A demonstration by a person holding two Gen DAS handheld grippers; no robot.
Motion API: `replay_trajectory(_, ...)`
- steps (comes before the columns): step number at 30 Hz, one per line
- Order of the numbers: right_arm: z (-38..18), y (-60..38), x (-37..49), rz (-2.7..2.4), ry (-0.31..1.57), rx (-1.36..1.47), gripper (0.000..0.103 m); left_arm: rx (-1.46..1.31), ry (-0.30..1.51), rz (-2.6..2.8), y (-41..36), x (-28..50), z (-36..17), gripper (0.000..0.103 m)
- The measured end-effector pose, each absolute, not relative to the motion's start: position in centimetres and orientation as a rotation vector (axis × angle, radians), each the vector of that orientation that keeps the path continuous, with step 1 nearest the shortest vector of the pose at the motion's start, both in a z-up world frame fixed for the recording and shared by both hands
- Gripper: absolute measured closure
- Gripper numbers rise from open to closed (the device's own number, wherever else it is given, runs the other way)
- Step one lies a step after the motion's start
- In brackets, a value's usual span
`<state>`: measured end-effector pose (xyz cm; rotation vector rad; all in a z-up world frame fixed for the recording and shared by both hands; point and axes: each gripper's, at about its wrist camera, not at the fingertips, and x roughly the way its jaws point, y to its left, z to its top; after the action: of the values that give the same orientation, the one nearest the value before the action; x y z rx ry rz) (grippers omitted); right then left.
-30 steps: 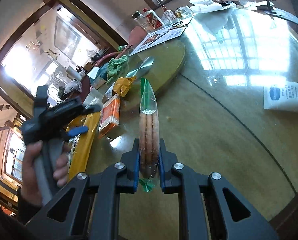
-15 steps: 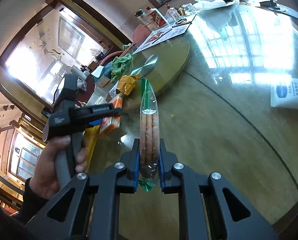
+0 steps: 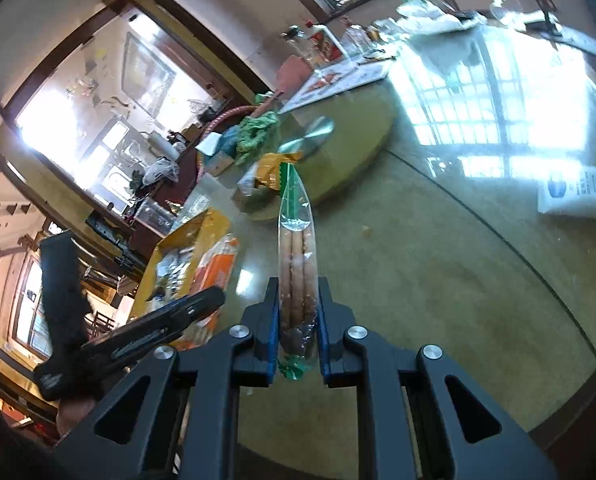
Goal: Organize snacks
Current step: 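Grasp the orange soda-cracker pack with the left tool while the right lifts the cracker roll, then carry the roll and orange pack over the tray and open both tools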
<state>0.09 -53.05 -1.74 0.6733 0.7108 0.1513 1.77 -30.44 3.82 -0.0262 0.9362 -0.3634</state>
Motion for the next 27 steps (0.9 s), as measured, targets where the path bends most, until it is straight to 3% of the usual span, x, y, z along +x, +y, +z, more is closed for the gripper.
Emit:
replay_trajectory(12, 2.1, -44.1, 2.7, 0.366, 0.731, 0.607, 0.086, -0.203, 0.796, -0.275, -18.2, -1.7, 7.8, 0.05)
replay_trajectory(27, 1.7, -34.7, 11.6, 0.482, 0.855, 0.576, 0.086, -0.284, 0.791, -0.124, -8.7, 2.3, 6.4, 0.05)
